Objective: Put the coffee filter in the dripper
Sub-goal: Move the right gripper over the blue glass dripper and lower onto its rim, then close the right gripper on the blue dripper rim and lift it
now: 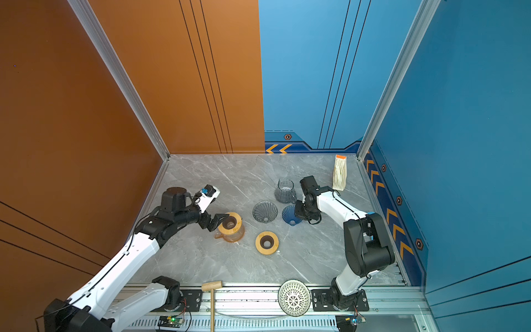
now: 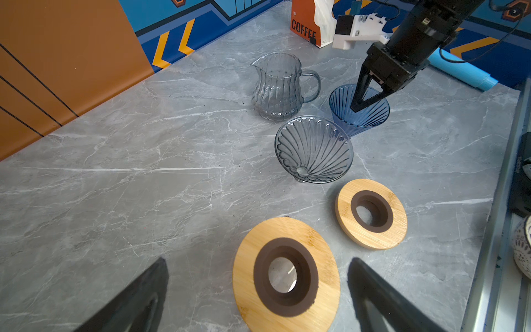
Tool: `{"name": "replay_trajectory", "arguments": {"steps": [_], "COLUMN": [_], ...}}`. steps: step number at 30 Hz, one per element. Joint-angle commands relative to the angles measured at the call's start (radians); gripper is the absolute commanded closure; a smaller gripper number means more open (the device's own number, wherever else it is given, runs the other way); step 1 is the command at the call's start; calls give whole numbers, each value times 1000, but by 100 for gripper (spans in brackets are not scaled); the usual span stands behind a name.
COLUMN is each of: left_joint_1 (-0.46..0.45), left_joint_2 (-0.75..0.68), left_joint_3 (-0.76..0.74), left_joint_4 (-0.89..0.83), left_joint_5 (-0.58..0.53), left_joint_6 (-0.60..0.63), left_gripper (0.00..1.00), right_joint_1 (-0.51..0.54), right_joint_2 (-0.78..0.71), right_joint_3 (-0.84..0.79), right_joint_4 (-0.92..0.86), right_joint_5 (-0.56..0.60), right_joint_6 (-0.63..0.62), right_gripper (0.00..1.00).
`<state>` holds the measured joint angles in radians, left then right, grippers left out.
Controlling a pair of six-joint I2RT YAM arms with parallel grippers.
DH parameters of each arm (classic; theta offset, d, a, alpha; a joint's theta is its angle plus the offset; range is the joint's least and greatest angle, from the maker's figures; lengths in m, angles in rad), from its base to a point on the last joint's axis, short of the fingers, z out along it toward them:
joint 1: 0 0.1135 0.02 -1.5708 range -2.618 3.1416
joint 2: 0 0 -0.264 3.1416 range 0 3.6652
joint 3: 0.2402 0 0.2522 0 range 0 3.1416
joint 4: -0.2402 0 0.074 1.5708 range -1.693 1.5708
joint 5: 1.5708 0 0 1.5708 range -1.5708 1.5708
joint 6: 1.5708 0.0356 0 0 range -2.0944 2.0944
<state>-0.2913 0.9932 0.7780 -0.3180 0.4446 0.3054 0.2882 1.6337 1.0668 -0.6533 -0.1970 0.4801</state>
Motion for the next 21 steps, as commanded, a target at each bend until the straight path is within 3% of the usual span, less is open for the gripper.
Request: {"name": "replay_trajectory", "arguments": {"steps": [1, 21], "left_joint_1": [-9, -8], "left_joint_2": [-12, -44], "left_joint_3": [-14, 24], "left_joint_4": [-11, 10], "left_joint_5": [-12, -67], "left_joint_6": [-8, -40], "left_gripper": [2, 2], "right_joint_1": [5, 12], "right_joint_2": [-17, -162], "right_joint_3": [-14, 35], "right_joint_4": [8, -74], "right_joint_5": [40, 36], "right_joint_6": [15, -4], "right_gripper": [88, 100]}}
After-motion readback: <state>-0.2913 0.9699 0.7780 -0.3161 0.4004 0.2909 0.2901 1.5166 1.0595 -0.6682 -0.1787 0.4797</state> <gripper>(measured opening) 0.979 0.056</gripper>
